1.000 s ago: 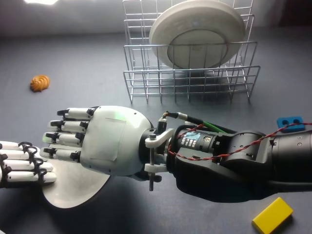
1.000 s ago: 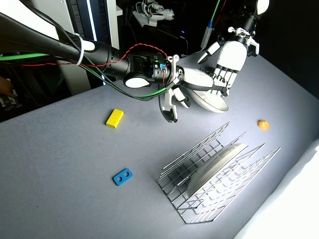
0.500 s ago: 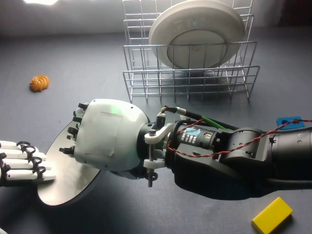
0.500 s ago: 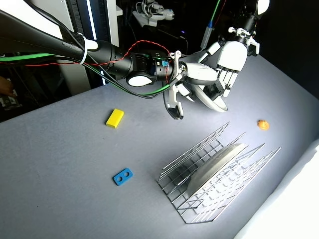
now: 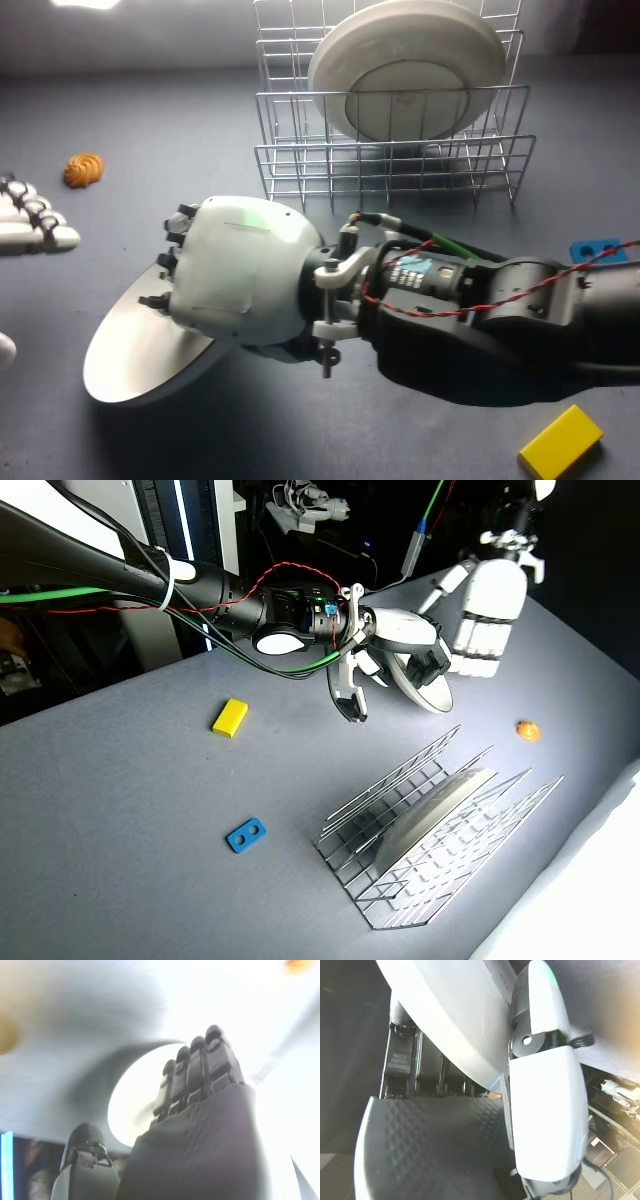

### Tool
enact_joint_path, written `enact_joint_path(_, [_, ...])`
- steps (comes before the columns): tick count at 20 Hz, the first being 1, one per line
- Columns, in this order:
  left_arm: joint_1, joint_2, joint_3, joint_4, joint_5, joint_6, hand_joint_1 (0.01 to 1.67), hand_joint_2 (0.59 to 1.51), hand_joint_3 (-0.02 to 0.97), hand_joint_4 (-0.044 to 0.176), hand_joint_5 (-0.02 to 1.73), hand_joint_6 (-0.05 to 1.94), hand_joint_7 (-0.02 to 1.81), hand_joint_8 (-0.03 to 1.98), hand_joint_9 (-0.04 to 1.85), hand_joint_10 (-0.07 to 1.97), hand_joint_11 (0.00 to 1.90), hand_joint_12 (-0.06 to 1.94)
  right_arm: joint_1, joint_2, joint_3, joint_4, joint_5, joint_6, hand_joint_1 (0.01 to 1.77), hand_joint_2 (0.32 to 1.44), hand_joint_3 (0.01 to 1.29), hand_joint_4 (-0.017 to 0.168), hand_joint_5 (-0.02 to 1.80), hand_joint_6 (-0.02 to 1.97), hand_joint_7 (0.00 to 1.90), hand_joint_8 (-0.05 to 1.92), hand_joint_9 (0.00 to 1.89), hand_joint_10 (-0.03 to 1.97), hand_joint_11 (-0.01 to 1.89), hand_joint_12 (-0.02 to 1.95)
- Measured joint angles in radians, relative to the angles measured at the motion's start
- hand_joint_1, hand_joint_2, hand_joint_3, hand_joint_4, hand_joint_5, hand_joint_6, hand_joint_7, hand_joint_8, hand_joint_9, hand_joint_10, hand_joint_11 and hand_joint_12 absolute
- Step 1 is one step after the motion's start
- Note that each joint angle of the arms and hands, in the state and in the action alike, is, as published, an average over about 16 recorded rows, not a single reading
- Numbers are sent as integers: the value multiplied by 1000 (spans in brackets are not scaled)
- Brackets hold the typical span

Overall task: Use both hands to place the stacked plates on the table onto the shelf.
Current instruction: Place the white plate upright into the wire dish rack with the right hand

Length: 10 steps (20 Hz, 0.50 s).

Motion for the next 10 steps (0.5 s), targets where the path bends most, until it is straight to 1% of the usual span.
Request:
enact_joint_path(4, [-103,14,33,2,2,0,14,1122,21,3,24,17,46,1,19,7,20,11,16,58,-53,11,-15,-2,1192,995,15,-6,843,770,989,1005,946,912,666,1602])
enact_joint_path(10, [-239,30,63,62,-10,0,13,1119,20,5,24,16,52,0,22,7,23,12,62,183,-171,48,-49,-5,1193,997,14,-3,896,860,1028,991,960,880,667,1587])
